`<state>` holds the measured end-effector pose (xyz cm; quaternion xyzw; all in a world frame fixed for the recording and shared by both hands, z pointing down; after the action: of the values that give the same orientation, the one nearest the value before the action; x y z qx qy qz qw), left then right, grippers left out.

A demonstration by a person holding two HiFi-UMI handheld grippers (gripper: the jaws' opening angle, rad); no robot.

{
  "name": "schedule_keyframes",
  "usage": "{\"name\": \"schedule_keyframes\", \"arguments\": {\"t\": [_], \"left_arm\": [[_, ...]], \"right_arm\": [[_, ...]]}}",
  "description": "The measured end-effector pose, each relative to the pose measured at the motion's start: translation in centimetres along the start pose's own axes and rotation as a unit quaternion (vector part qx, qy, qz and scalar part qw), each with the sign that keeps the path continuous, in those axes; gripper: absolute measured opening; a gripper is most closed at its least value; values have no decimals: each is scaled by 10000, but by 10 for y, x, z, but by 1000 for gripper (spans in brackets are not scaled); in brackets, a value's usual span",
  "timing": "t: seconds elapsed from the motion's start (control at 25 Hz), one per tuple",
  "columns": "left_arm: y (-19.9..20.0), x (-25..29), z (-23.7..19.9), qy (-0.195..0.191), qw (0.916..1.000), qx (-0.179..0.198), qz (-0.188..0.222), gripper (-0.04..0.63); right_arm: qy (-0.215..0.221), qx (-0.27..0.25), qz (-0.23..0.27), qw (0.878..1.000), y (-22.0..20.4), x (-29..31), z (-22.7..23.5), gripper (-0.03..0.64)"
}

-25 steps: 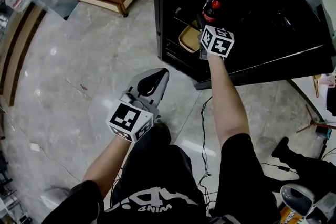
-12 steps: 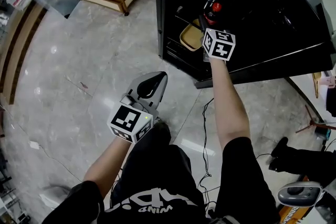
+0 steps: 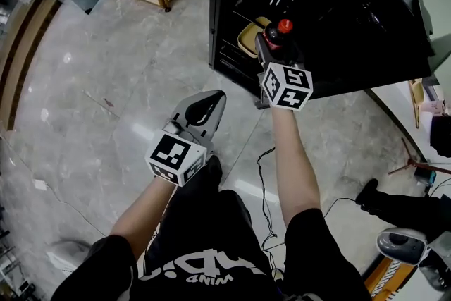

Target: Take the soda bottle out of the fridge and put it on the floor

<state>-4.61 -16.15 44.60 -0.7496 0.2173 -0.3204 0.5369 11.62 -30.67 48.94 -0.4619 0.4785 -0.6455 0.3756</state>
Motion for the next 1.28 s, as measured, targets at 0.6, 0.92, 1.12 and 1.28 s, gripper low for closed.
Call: {"name": "schedule_keyframes", "arguments": {"t": [0.6,0.92,1.12,1.28], "left_arm": [[-43,-17,4,198,9998,48,62,6],[-107,5,-22,243,9994,215,148,6],[-152,15,-40,263,9992,251,165,6],[-189,22,-51,293,9985,407,221,6]], "right_arm": [[693,-261,139,9972,-42,-66,-51,311],[1101,-426,223,9928,-104,-36,-59,311],[1351,-503,280,9892,-148,-21,-68,312],[1491,-521,363,9868,-185,-13,-74,313]]}}
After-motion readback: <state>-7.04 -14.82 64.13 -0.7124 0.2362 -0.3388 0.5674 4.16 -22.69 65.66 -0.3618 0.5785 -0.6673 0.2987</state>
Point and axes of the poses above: the fingertips, and each gripper's own axes: x forward along the fingers, z to its right, y out of its top, the point moved 3 cm from there along -x, backward along the fingers, and after that the axes turned 4 degrees about y, right-handed, at the moved point
